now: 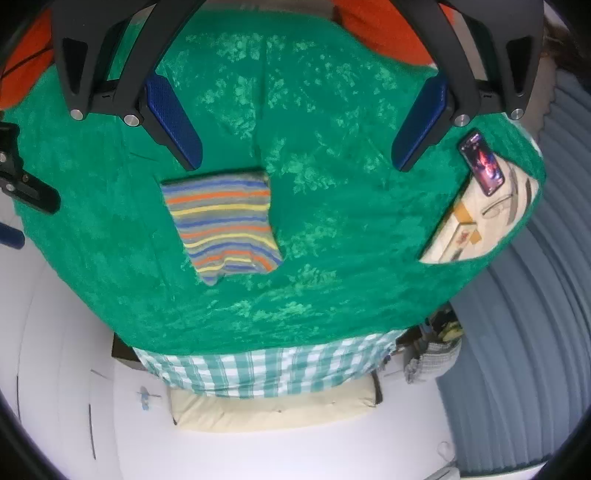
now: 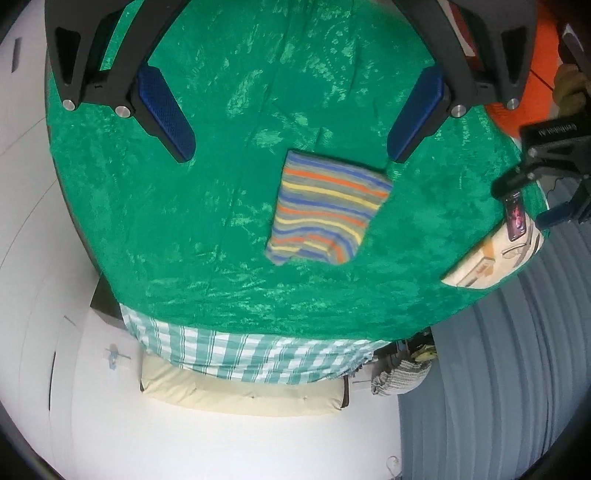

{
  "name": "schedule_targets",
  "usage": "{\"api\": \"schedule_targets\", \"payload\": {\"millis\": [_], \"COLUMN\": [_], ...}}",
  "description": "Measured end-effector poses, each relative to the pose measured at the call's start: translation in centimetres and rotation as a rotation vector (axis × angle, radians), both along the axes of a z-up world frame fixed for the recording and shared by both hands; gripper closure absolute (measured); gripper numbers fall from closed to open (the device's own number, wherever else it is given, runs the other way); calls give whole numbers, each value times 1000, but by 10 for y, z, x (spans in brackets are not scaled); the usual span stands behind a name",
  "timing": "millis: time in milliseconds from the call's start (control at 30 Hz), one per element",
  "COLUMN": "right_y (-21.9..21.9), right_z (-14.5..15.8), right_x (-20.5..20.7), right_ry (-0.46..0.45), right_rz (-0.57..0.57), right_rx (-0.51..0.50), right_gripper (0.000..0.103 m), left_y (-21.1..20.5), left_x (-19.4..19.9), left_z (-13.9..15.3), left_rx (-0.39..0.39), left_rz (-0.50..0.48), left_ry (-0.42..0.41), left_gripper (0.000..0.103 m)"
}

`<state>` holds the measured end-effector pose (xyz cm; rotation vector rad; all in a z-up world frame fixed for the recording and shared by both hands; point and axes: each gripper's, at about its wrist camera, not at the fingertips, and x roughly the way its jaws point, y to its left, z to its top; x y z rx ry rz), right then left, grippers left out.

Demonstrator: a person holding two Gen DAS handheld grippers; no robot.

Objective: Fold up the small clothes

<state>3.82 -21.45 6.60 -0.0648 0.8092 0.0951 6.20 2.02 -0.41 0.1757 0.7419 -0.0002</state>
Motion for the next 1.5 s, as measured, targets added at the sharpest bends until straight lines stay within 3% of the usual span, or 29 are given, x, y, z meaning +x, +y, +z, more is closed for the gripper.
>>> {"api": "schedule_targets", "payload": {"millis": [300, 467, 767, 1033, 1500], "right_y": [14, 16, 37, 40, 41], "right_z": [-6, -3, 41, 38, 41], "right_x": [-32, -44, -63, -82, -87], "right_ry": [37, 45, -12, 29, 13], "right_rz": [-12, -9, 24, 10, -8], "right_rx": [15, 9, -48, -47, -60], "right_gripper": [1, 1, 1, 1, 1], "left_y": [-1, -2, -1, 9, 3], "left_x": [-19, -25, -39, -53, -55], "left_z": [7, 11, 29, 30, 28], "left_rx": [-77, -75, -64, -116, -87], "left_rz": [-27, -18, 14, 17, 13], "left_ry": [26, 14, 37, 72, 66], "left_gripper": [0, 0, 0, 0, 0]}}
